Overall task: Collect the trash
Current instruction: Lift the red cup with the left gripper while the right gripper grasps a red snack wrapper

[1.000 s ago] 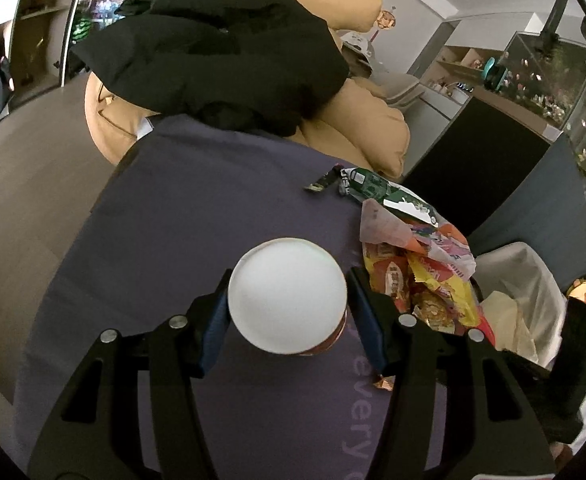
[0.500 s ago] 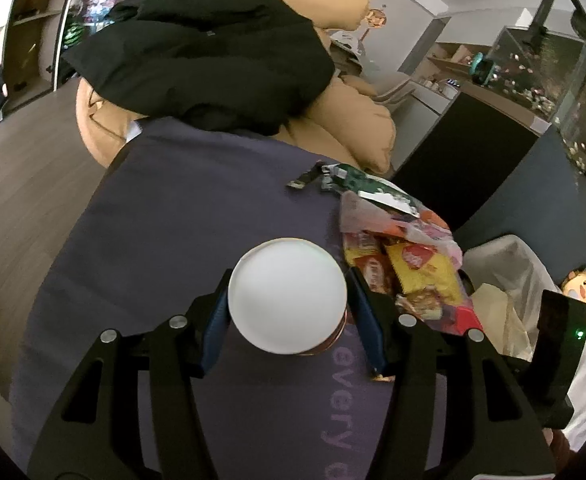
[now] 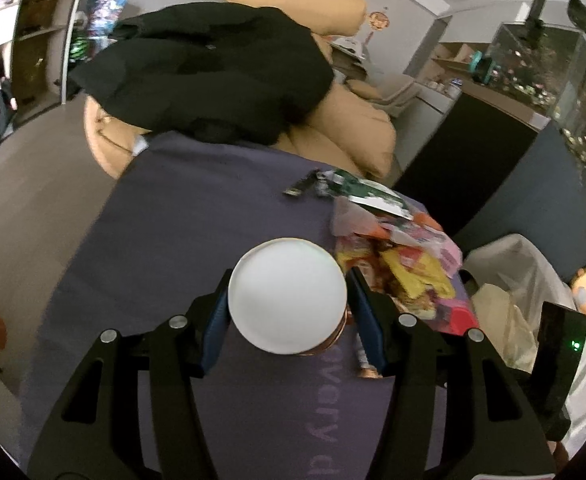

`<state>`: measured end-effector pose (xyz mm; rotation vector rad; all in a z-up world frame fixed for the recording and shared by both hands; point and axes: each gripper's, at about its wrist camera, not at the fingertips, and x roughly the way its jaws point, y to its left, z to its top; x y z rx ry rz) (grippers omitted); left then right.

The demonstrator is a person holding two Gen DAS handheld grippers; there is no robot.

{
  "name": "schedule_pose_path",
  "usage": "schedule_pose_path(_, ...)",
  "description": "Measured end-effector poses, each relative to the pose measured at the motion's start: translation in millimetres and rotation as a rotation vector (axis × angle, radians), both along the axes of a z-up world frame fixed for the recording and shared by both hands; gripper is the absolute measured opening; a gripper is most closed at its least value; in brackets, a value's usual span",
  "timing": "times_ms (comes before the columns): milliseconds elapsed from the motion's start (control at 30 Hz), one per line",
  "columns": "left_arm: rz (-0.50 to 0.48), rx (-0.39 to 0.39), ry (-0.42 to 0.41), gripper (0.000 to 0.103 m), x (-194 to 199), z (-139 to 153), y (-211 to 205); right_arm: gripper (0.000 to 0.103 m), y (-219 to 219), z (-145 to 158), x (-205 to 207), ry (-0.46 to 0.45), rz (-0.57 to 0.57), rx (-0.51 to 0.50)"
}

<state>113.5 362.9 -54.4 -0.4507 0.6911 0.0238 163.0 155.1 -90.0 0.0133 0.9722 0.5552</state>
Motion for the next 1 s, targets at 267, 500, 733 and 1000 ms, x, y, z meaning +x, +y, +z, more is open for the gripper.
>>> schedule_pose_path(267, 0.008, -0.076, -0.009, 0.053, -10.1, -20.7, 30.2, 0.047, 31.7, 2.2, 14.4, -0.001, -0.084, 0.028)
schedule_pose_path(500, 0.014, -0.146, -0.02, 0.053, -19.6, -31.7, 47.5, 0.048, 63.8, -21.1, 38.8, 0.041, -0.106, -0.074)
schedule_pose_path(733, 0.017, -0.159, -0.036, 0.053, -26.4, -29.8, 49.2, 0.024, 64.6, -22.6, 32.7, -0.012, -0.041, -0.08)
schedule_pose_path(1000, -0.035, -0.139, -0.055, 0.053, -28.3, -14.9, 27.4, 0.017, 30.0, 3.0, 5.8, -0.094, -0.003, -0.035)
